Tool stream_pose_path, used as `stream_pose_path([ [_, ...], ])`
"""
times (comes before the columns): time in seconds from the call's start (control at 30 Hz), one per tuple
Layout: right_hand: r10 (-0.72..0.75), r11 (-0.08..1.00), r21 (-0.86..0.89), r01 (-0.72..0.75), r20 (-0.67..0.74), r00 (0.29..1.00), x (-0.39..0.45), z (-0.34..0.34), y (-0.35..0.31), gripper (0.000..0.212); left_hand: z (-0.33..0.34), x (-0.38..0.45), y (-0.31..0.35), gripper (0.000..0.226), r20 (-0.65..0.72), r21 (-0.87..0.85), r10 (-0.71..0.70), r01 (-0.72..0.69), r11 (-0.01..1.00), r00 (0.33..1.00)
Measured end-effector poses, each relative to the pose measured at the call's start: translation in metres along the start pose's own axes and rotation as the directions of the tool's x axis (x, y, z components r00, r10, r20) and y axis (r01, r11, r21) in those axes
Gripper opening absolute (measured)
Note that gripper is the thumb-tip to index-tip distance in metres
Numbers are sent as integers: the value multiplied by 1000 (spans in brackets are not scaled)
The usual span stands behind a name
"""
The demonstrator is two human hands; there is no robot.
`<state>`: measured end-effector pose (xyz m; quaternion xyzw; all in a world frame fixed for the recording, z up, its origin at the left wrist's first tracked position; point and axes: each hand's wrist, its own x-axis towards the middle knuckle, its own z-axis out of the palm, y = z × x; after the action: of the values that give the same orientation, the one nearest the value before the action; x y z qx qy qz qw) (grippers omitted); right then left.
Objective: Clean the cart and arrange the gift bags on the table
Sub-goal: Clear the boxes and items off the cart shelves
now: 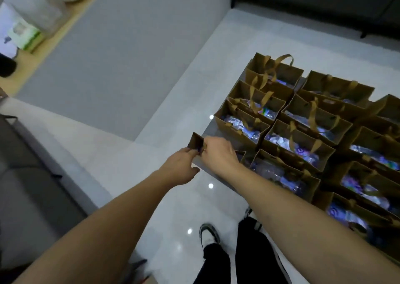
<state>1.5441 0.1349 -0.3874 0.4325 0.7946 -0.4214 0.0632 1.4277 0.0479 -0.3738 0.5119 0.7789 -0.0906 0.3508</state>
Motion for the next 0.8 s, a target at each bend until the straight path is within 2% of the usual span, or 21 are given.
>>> stream_pose_path([
  [0.07, 25, 998, -54, -24, 22, 999, 4, 7, 15, 33, 14, 2, -3, 55, 26, -6, -30, 30, 1000, 999],
  [0.17, 34, 991, -127, -37, -28, 999, 8, 14, 35, 26, 28, -2, -3, 57, 52, -18, -59, 60, 998, 997],
  [0.37, 46, 996, -74, -53, -86, 995, 21, -1, 43, 23, 29, -8, 3, 55, 33, -15, -78, 78, 997, 996],
  [0.57, 43, 996, -79, -52, -113, 993, 21, 2, 46, 27, 16, -10, 19, 52, -21, 15, -23, 23, 1000, 1000],
  [0.8, 55, 995, -74, -70, -191, 980, -14, -3, 55, 52, 7, -24, 32, 50, -63, 15, 26, -26, 1000, 998],
])
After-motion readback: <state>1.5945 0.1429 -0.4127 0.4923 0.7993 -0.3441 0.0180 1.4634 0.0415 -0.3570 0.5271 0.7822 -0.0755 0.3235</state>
